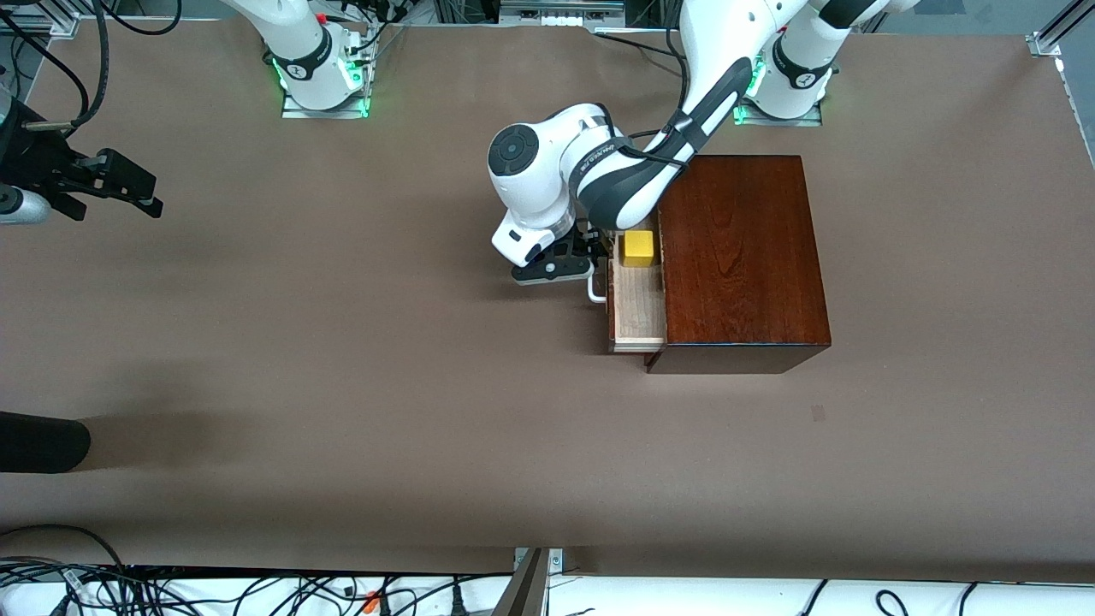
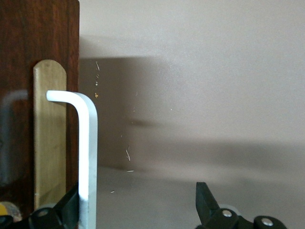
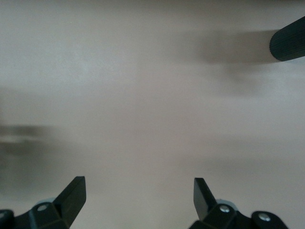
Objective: Open drawer, take yellow block, close drawer
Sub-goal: 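Pull the drawer slowly out of the box with the left gripper, then pull the drawer further open with the left gripper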
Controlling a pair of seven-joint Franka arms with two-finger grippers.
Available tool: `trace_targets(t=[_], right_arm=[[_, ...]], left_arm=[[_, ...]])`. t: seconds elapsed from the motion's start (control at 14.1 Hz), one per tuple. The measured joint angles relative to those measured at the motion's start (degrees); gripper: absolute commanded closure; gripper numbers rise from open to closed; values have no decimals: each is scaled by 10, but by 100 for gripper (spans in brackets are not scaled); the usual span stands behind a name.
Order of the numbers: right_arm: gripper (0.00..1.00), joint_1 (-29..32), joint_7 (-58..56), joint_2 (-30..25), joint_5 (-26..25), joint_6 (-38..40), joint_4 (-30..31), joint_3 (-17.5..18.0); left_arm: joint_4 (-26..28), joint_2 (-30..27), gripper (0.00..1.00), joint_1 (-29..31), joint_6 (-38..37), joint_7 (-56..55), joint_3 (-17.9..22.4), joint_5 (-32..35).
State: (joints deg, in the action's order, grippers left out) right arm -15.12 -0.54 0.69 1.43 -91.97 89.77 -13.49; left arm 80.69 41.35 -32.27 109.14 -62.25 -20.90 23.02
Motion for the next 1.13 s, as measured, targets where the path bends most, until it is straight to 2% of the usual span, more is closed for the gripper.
trace_targets(t=[0.21, 0.28, 0.35, 0.5, 1.13], right_arm=[[0, 0, 0, 0, 0, 0, 0, 0], [0, 0, 0, 0, 0, 0, 0, 0], [0, 0, 0, 0, 0, 0, 0, 0], [0, 0, 0, 0, 0, 0, 0, 0], [0, 0, 0, 0, 0, 0, 0, 0]], left_arm=[[-3, 2, 0, 0, 14, -2, -1, -9], [-20, 15, 0, -9, 59, -6, -9, -28], [-42, 31, 0, -27, 70, -14, -10, -25], [-59, 41, 0, -41, 55, -18, 1, -19], [-72, 49, 0, -42, 57, -24, -2, -23]])
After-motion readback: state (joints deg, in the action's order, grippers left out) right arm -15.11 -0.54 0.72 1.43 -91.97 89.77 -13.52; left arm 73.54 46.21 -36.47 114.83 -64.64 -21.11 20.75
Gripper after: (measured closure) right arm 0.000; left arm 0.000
